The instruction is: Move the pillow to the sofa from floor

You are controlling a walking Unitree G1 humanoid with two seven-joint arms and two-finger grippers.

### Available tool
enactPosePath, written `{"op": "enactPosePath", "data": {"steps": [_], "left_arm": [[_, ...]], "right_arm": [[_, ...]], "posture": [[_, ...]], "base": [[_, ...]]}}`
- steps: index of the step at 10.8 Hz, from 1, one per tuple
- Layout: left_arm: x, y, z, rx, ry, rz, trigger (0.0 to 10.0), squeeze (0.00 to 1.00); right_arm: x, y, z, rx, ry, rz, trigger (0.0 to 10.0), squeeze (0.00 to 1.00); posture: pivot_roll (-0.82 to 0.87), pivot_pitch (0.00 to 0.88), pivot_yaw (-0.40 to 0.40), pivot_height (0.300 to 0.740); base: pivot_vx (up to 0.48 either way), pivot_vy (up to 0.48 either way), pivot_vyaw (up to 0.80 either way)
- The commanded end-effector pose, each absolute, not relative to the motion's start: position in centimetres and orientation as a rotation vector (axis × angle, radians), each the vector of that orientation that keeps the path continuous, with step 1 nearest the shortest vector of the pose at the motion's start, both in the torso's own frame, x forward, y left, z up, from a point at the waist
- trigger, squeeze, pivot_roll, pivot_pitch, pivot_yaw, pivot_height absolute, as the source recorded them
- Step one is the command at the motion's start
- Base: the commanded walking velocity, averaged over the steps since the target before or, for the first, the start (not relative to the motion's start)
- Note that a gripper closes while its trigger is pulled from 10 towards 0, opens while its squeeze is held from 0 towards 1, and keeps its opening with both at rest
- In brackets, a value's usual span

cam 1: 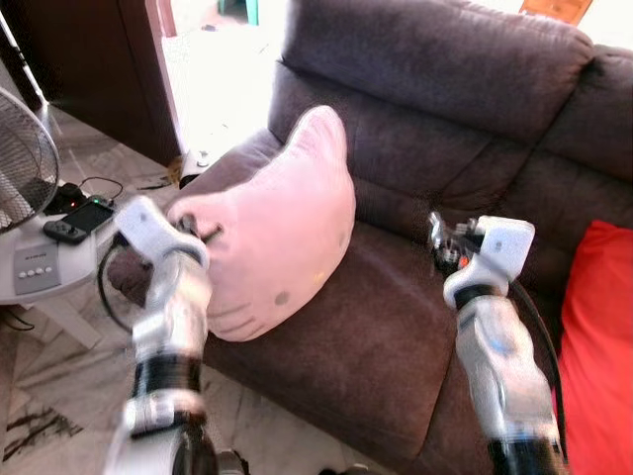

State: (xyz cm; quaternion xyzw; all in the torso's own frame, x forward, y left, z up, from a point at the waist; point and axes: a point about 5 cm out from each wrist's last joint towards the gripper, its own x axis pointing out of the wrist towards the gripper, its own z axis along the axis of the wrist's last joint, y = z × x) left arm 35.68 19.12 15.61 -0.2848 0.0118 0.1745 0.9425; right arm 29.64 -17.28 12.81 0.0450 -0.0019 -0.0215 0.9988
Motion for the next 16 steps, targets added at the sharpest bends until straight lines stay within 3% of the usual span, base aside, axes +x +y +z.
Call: {"op": "enactPosePath", "data": {"steps": [1, 3, 6, 11, 13, 14, 16], "left_arm": [[35.5, 19.8, 15.1, -0.608, 0.029, 0.393, 10.0, 0.0], [33.2, 23.1, 13.8, -0.578, 0.024, 0.549, 10.0, 0.0], [31.7, 24.8, 13.6, -0.537, 0.0, 0.634, 10.0, 0.0], [35.8, 20.1, 15.1, -0.542, 0.036, 0.398, 10.0, 0.0], [36.7, 18.6, 15.7, -0.468, 0.019, 0.256, 10.0, 0.0], [36.9, 17.5, 16.1, -0.335, 0.006, 0.141, 10.0, 0.0], [36.9, 18.1, 16.1, -0.302, -0.016, 0.176, 10.0, 0.0]], "right_arm": [[29.3, -17.8, 13.0, 0.058, -0.006, -0.049, 10.0, 0.0], [28.6, -18.5, 12.3, 0.062, 0.024, -0.077, 10.0, 0.0], [29.0, -17.9, 12.5, 0.071, 0.023, -0.059, 10.0, 0.0], [29.5, -18.5, 13.1, 0.071, 0.004, -0.097, 10.0, 0.0], [29.7, -18.1, 12.9, 0.086, 0.008, -0.099, 10.0, 0.0], [29.7, -18.0, 12.9, 0.087, 0.008, -0.096, 10.0, 0.0], [29.8, -18.0, 12.9, 0.089, 0.008, -0.096, 10.0, 0.0]], "posture": [[0.1, 0.114, -0.094, 0.74], [0.1, 0.115, -0.091, 0.74], [0.12, 0.108, -0.092, 0.74], [0.11, 0.111, -0.089, 0.74], [0.11, 0.113, -0.087, 0.74], [0.12, 0.113, -0.087, 0.74], [0.12, 0.11, -0.087, 0.74]], "base": [[0.0, 0.0, 0.0], [0.0, 0.0, 0.0], [0.0, 0.0, 0.0], [0.0, 0.0, 0.0], [0.0, 0.0, 0.0], [0.0, 0.0, 0.0], [0.0, 0.0, 0.0]]}}
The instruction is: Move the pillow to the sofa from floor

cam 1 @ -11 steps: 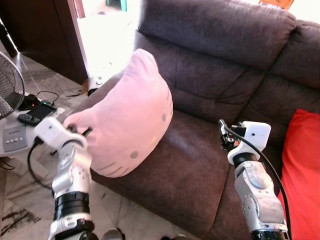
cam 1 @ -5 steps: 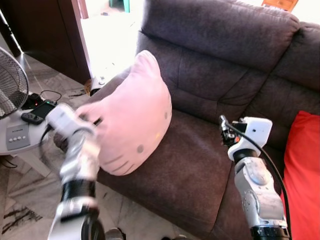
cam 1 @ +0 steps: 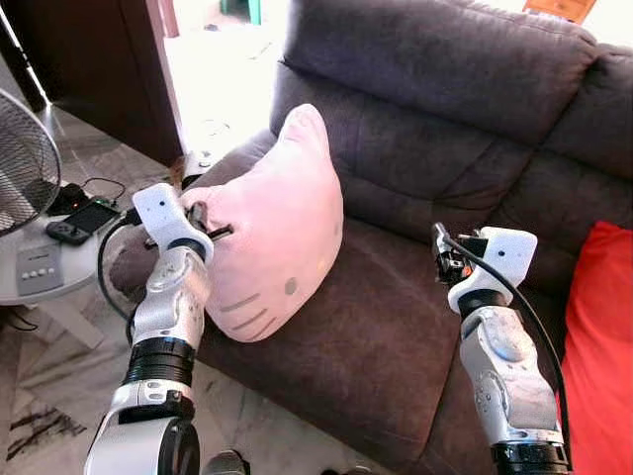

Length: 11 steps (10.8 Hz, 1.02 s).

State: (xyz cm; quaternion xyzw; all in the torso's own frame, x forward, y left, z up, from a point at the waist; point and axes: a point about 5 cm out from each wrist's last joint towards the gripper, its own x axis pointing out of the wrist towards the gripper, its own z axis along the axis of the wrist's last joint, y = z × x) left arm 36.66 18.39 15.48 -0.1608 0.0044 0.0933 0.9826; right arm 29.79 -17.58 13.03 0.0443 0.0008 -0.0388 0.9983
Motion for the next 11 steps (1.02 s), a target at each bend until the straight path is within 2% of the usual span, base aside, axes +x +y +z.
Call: {"op": "enactPosePath", "data": {"steps": [1, 2, 7, 11], "left_arm": [[36.8, 18.5, 16.1, -0.303, -0.025, 0.189, 10.0, 0.19], [36.6, 18.8, 16.1, -0.299, -0.038, 0.192, 10.0, 1.0], [36.0, 18.8, 16.7, -0.287, -0.07, 0.156, 10.0, 1.0], [34.2, 18.4, 18.5, -0.228, -0.118, 0.12, 10.0, 1.0]], "right_arm": [[29.9, -18.0, 12.9, 0.089, 0.008, -0.096, 10.0, 0.0], [29.9, -17.9, 12.9, 0.09, 0.009, -0.095, 10.0, 0.0], [30.0, -17.7, 12.9, 0.095, 0.008, -0.089, 10.0, 0.0], [30.2, -17.6, 12.9, 0.098, 0.008, -0.081, 10.0, 0.0]], "posture": [[0.11, 0.11, -0.087, 0.74], [0.12, 0.111, -0.087, 0.74], [0.12, 0.106, -0.083, 0.74], [0.13, 0.099, -0.084, 0.74]], "base": [[0.0, 0.0, 0.0], [0.0, 0.0, 0.0], [0.0, 0.0, 0.0], [0.0, 0.0, 0.0]]}}
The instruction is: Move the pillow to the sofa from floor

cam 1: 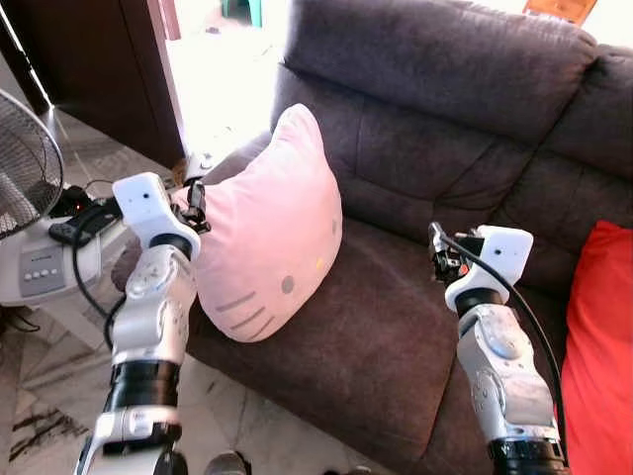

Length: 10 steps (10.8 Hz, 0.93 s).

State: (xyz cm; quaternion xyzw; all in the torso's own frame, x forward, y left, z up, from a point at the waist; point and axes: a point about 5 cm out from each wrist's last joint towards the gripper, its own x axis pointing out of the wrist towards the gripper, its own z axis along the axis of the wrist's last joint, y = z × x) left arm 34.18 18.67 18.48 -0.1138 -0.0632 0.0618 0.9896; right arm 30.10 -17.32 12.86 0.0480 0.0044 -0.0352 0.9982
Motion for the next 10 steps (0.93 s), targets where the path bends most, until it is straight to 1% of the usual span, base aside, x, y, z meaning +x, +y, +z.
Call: {"op": "enactPosePath", "data": {"steps": [1, 2, 3, 4, 5, 6, 7, 9, 10], "left_arm": [[33.8, 18.3, 19.1, -0.165, -0.146, 0.112, 10.0, 1.0], [33.4, 18.0, 19.9, -0.076, -0.219, 0.089, 10.0, 0.0], [33.1, 17.9, 20.4, 0.023, -0.28, 0.072, 10.0, 0.0], [32.6, 17.8, 20.5, 0.079, -0.329, 0.064, 10.0, 0.0], [32.4, 17.6, 20.6, 0.114, -0.343, 0.046, 10.0, 0.0], [32.4, 17.4, 20.2, 0.218, -0.349, 0.031, 10.0, 0.0], [32.5, 17.4, 19.9, 0.234, -0.346, 0.028, 10.0, 0.0], [32.7, 16.7, 18.7, 0.214, -0.329, 0.004, 10.0, 0.0], [32.6, 16.7, 18.2, 0.197, -0.321, 0.012, 10.0, 0.0]], "right_arm": [[30.3, -17.7, 13.0, 0.101, 0.002, -0.086, 10.0, 0.0], [30.5, -17.7, 13.2, 0.102, -0.008, -0.088, 10.0, 0.0], [30.7, -17.7, 13.5, 0.108, -0.029, -0.09, 10.0, 0.0], [31.2, -17.7, 13.9, 0.111, -0.067, -0.092, 10.0, 0.0], [31.3, -17.9, 14.2, 0.078, -0.092, -0.092, 10.0, 0.0], [31.6, -18.1, 14.2, 0.066, -0.106, -0.103, 10.0, 0.0], [31.8, -18.3, 14.3, 0.055, -0.12, -0.113, 10.0, 0.0], [31.9, -18.6, 14.0, 0.048, -0.132, -0.139, 10.0, 0.0], [31.9, -18.6, 13.7, 0.048, -0.135, -0.141, 10.0, 0.0]], "posture": [[0.13, 0.095, -0.083, 0.74], [0.13, 0.085, -0.081, 0.74], [0.13, 0.078, -0.078, 0.74], [0.12, 0.067, -0.074, 0.74], [0.12, 0.063, -0.071, 0.74], [0.13, 0.051, -0.065, 0.74], [0.13, 0.036, -0.059, 0.74], [0.13, 0.0, -0.044, 0.74], [0.12, 0.0, -0.045, 0.74]], "base": [[0.0, 0.0, 0.0], [0.0, 0.0, 0.0], [0.0, 0.0, 0.0], [0.0, 0.0, 0.0], [0.0, 0.0, 0.0], [0.0, 0.0, 0.0], [0.0, 0.0, 0.0], [0.0, 0.0, 0.0], [0.0, 0.0, 0.0]]}}
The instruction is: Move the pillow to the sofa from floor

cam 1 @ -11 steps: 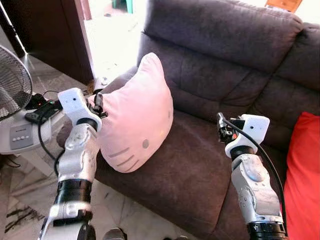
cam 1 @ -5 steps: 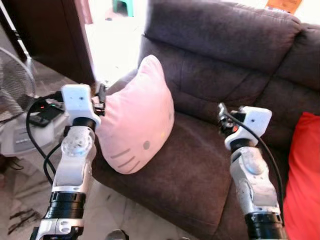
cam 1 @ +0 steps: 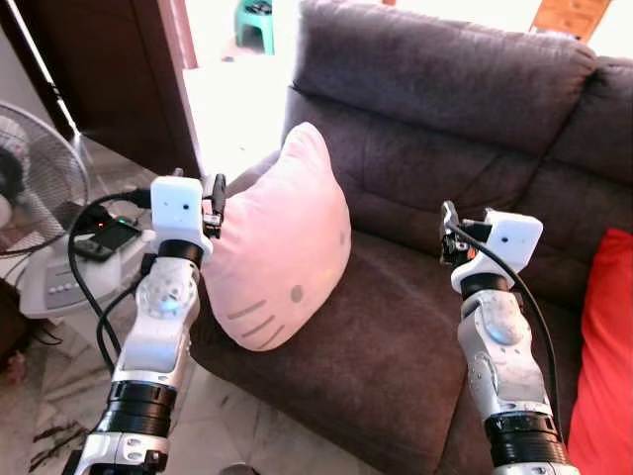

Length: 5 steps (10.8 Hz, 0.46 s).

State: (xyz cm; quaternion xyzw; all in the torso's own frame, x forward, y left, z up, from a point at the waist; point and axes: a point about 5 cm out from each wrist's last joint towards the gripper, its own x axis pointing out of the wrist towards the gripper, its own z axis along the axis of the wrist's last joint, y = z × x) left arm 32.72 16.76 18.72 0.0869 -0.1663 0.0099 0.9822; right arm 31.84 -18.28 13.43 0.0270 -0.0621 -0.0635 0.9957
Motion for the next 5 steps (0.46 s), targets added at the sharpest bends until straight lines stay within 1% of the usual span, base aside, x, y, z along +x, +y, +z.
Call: {"op": "enactPosePath", "data": {"steps": [1, 2, 4, 5], "left_arm": [[32.6, 16.8, 17.9, 0.177, -0.316, 0.027, 10.0, 0.0], [32.3, 16.6, 15.9, 0.161, -0.265, 0.036, 10.0, 0.0], [31.6, 16.5, 14.3, 0.208, -0.228, 0.017, 10.0, 0.0], [31.1, 17.1, 13.7, 0.202, -0.209, 0.032, 10.0, 0.0]], "right_arm": [[32.0, -18.4, 13.6, 0.048, -0.136, -0.136, 10.0, 0.0], [32.1, -18.2, 13.0, 0.035, -0.132, -0.125, 10.0, 0.0], [31.7, -19.1, 12.1, 0.017, -0.12, -0.156, 10.0, 0.0], [31.2, -19.5, 11.0, 0.002, -0.088, -0.164, 10.0, 0.0]], "posture": [[0.12, 0.0, -0.046, 0.74], [0.12, 0.0, -0.053, 0.74], [0.12, 0.0, -0.055, 0.74], [0.12, 0.0, -0.052, 0.74]], "base": [[0.0, 0.0, 0.0], [0.0, 0.0, 0.0], [0.0, 0.0, 0.0], [0.0, 0.0, 0.0]]}}
